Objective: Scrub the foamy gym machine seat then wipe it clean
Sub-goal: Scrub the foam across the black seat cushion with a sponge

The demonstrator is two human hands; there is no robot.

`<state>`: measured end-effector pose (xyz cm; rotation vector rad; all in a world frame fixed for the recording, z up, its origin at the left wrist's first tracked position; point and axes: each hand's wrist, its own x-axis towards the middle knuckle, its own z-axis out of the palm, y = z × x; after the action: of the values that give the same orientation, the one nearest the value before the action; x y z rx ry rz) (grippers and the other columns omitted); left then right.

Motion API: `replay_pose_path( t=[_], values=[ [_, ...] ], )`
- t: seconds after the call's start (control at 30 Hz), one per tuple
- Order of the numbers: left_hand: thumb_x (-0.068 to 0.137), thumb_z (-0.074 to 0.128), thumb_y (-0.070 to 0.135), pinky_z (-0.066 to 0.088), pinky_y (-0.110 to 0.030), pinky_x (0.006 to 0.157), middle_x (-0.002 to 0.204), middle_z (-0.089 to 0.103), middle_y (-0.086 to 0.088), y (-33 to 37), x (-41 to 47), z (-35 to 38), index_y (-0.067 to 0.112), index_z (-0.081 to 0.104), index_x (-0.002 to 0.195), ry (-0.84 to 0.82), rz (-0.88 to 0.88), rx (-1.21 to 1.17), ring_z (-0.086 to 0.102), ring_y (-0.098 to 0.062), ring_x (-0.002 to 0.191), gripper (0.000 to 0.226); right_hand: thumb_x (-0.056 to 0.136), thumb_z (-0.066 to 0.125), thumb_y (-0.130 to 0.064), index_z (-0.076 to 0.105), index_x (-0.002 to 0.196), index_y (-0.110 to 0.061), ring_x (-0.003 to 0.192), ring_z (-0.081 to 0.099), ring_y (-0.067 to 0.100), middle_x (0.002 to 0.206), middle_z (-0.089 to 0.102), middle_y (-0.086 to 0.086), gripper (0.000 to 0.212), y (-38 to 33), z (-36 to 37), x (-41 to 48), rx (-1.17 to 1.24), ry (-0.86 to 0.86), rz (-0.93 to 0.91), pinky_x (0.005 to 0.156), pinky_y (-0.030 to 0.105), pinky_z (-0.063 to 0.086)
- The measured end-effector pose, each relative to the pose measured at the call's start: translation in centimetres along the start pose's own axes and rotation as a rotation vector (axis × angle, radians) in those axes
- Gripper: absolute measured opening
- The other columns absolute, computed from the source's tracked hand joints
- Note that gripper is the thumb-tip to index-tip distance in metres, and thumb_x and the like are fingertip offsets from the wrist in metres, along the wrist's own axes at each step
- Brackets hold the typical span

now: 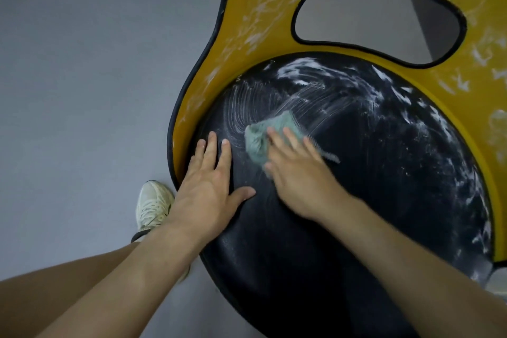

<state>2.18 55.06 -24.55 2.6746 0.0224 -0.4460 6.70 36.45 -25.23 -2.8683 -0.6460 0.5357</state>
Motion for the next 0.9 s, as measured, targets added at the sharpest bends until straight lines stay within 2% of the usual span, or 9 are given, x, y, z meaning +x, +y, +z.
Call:
replay_pose_path(
  t=[0.2, 0.4, 0.6, 0.73, 0.9],
  values=[
    [0.092, 0.049, 0.067, -0.011, -0.028, 0.122, 0.164, -0.03, 0.003, -0.5, 1.0, 0.3, 0.027, -0.017, 0.158, 0.009, 0.022, 0.026, -0.026, -0.012, 0.15, 0.102, 0.111, 0.016, -0.039, 0.005, 0.164, -0.023, 0.156, -0.01, 0.021, 0.171, -0.007, -0.005, 0.057, 8.1, -4.4, 11.8, 0.009, 0.042, 0.215, 0.126, 0.047, -0.004],
    [0.09, 0.048, 0.069, -0.013, -0.027, 0.12, 0.161, -0.035, 0.006, -0.5, 1.2, -0.1, 0.031, -0.023, 0.155, -0.005, 0.028, 0.049, -0.03, -0.01, 0.148, 0.104, 0.111, 0.017, -0.037, 0.009, 0.163, -0.019, 0.157, -0.008, 0.025, 0.171, -0.004, -0.003, 0.056, 9.1, -5.9, 15.7, 0.013, 0.074, 0.31, 0.125, 0.048, -0.005],
    [0.091, 0.05, 0.067, -0.012, -0.03, 0.122, 0.162, -0.033, 0.001, -0.3, 1.3, -0.1, 0.027, -0.019, 0.158, -0.031, 0.034, 0.049, -0.027, -0.014, 0.15, 0.103, 0.111, 0.018, -0.039, 0.01, 0.163, -0.021, 0.157, -0.006, 0.024, 0.171, -0.001, -0.002, 0.056, 5.3, -4.0, 9.4, 0.056, 0.088, 0.236, 0.126, 0.048, -0.003],
    [0.091, 0.052, 0.066, -0.011, -0.031, 0.121, 0.164, -0.03, -0.001, -0.2, 1.2, -0.2, 0.025, -0.016, 0.159, -0.021, 0.041, 0.029, -0.025, -0.014, 0.151, 0.104, 0.111, 0.014, -0.04, 0.004, 0.163, -0.021, 0.155, -0.015, 0.021, 0.169, -0.009, -0.005, 0.057, 0.3, -1.0, 1.6, 0.051, 0.041, 0.146, 0.126, 0.047, -0.007],
    [0.092, 0.052, 0.065, -0.009, -0.032, 0.123, 0.165, -0.027, -0.002, -0.3, 0.8, 0.1, 0.024, -0.013, 0.16, 0.012, 0.046, 0.016, -0.023, -0.015, 0.152, 0.103, 0.101, -0.003, -0.043, 0.004, 0.162, -0.017, 0.154, -0.021, 0.021, 0.169, -0.015, -0.004, 0.067, -2.4, 1.7, -2.5, -0.009, -0.005, 0.087, 0.124, 0.044, -0.012]
  ],
)
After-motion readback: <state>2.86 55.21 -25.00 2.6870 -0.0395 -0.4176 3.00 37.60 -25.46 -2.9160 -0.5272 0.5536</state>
